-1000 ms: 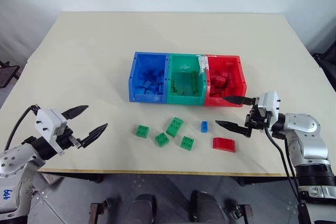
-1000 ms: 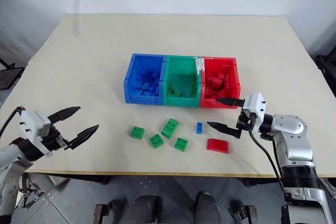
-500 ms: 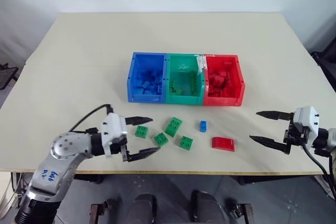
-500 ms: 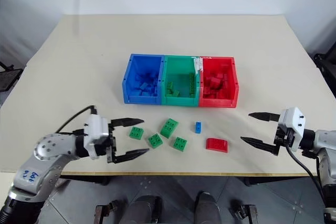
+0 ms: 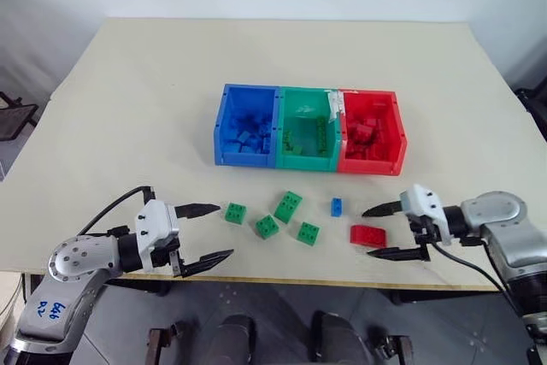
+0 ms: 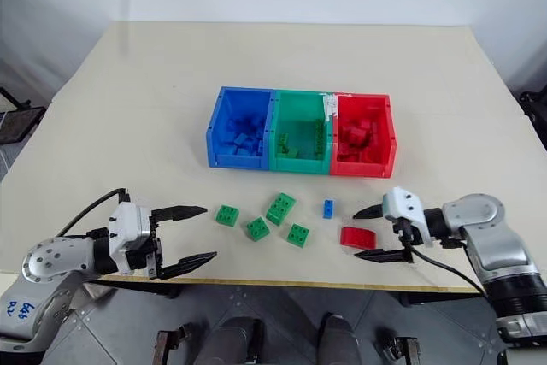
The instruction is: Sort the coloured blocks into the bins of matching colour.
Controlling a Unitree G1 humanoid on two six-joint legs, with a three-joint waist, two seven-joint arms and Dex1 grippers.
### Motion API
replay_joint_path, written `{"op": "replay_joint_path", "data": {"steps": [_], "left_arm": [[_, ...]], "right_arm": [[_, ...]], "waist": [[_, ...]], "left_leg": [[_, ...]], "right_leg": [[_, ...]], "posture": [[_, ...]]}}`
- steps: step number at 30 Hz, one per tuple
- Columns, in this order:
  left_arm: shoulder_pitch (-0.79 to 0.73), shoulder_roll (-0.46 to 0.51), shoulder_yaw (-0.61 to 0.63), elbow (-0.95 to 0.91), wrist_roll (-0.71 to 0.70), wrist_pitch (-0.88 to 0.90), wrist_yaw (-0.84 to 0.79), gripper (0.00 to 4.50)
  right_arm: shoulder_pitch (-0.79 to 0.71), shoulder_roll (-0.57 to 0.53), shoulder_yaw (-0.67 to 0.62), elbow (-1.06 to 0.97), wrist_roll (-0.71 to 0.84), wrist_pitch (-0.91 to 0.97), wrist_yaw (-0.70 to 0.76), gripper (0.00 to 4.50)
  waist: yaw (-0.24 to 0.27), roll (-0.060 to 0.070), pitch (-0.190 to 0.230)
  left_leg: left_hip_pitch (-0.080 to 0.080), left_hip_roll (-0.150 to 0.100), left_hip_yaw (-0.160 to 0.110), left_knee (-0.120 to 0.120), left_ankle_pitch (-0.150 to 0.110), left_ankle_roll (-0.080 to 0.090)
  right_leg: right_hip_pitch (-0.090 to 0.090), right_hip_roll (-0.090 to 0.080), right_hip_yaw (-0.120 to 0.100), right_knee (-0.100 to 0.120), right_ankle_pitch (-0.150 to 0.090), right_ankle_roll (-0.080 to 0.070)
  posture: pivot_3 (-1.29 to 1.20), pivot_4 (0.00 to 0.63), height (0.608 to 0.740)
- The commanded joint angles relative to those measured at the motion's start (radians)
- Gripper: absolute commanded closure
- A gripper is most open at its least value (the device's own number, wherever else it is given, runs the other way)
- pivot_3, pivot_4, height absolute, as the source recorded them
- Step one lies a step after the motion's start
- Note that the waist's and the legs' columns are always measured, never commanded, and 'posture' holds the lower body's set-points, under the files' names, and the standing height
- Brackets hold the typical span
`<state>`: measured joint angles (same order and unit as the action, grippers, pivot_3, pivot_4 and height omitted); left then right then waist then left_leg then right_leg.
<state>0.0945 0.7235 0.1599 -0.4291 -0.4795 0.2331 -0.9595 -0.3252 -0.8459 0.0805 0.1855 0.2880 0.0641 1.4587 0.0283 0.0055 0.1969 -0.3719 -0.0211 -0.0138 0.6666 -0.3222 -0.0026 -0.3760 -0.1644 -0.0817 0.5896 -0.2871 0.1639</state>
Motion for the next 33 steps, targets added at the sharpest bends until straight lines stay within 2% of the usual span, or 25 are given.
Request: {"op": "replay_joint_path", "data": {"steps": [1, 6, 10, 12, 15, 21, 25, 30, 33], "left_arm": [[0.003, -0.001, 0.018, -0.053, -0.045, 0.000, -0.011, 0.00], [-0.003, -0.031, 0.028, -0.058, -0.083, 0.012, 0.014, 0.00], [-0.001, -0.053, 0.054, -0.064, -0.128, 0.033, 0.034, 0.00], [0.014, -0.059, 0.093, -0.048, -0.120, 0.016, 0.052, 0.00], [0.040, -0.072, 0.169, -0.020, -0.112, -0.004, 0.091, 0.00], [0.113, -0.078, 0.281, -0.005, -0.117, -0.016, 0.115, 0.00], [0.136, -0.067, 0.303, -0.012, -0.119, -0.006, 0.111, 0.00], [0.111, -0.042, 0.277, -0.028, -0.125, 0.022, 0.103, 0.00], [0.077, -0.039, 0.240, -0.024, -0.118, 0.026, 0.098, 0.00]], "right_arm": [[0.009, -0.005, -0.006, 0.026, -0.003, -0.039, 0.022, 1.24], [0.006, 0.011, -0.041, 0.018, 0.031, -0.034, -0.007, 2.98], [-0.037, 0.052, -0.117, -0.032, 0.165, 0.079, -0.033, 3.01], [-0.144, 0.092, -0.153, -0.007, 0.184, 0.177, -0.161, 3.01], [-0.308, 0.149, -0.164, 0.081, 0.152, 0.242, -0.301, 3.01], [-0.513, 0.239, -0.117, 0.316, 0.006, 0.156, -0.465, 3.01], [-0.560, 0.261, -0.103, 0.399, -0.031, 0.096, -0.446, 1.71], [-0.504, 0.228, -0.150, 0.334, 0.011, 0.065, -0.388, 0.02], [-0.427, 0.185, -0.183, 0.269, 0.046, 0.047, -0.317, 0.02]], "waist": [[-0.002, 0.000, 0.000], [-0.006, 0.000, 0.000], [-0.009, 0.000, 0.000], [-0.011, 0.000, 0.000], [-0.028, 0.000, 0.000], [-0.027, 0.000, 0.000], [-0.027, 0.000, 0.000], [-0.030, 0.000, 0.000], [-0.024, 0.000, 0.000]], "left_leg": [[0.000, 0.000, 0.000, 0.000, 0.000, 0.000], [0.001, 0.001, 0.001, -0.001, -0.001, -0.001], [0.001, 0.002, 0.001, 0.000, -0.001, -0.001], [0.001, 0.002, 0.001, 0.000, -0.001, -0.001], [0.002, 0.002, 0.000, 0.000, -0.001, -0.001], [0.001, 0.003, 0.002, -0.001, -0.002, -0.002], [-0.002, 0.001, 0.002, -0.001, -0.004, 0.001], [-0.002, 0.001, 0.003, -0.001, -0.004, 0.001], [-0.002, 0.001, 0.003, 0.000, -0.004, 0.001]], "right_leg": [[0.000, 0.000, 0.000, 0.000, 0.000, 0.000], [0.000, 0.001, 0.000, 0.000, 0.000, 0.000], [0.000, 0.001, 0.000, 0.000, 0.000, 0.000], [0.000, 0.001, 0.000, 0.000, 0.000, 0.000], [-0.001, 0.001, 0.002, 0.001, 0.000, 0.000], [-0.002, 0.003, 0.001, 0.001, 0.000, -0.002], [-0.004, 0.001, 0.001, 0.000, 0.000, -0.002], [-0.004, 0.002, 0.001, 0.000, 0.000, -0.002], [-0.004, 0.002, 0.000, 0.000, 0.000, -0.002]], "posture": [[0.00, 0.150, 0.740], [0.00, 0.150, 0.740], [0.00, 0.150, 0.740], [0.00, 0.150, 0.740], [0.00, 0.150, 0.740], [0.00, 0.150, 0.740], [0.00, 0.150, 0.740], [0.00, 0.150, 0.740], [0.00, 0.150, 0.740]]}}
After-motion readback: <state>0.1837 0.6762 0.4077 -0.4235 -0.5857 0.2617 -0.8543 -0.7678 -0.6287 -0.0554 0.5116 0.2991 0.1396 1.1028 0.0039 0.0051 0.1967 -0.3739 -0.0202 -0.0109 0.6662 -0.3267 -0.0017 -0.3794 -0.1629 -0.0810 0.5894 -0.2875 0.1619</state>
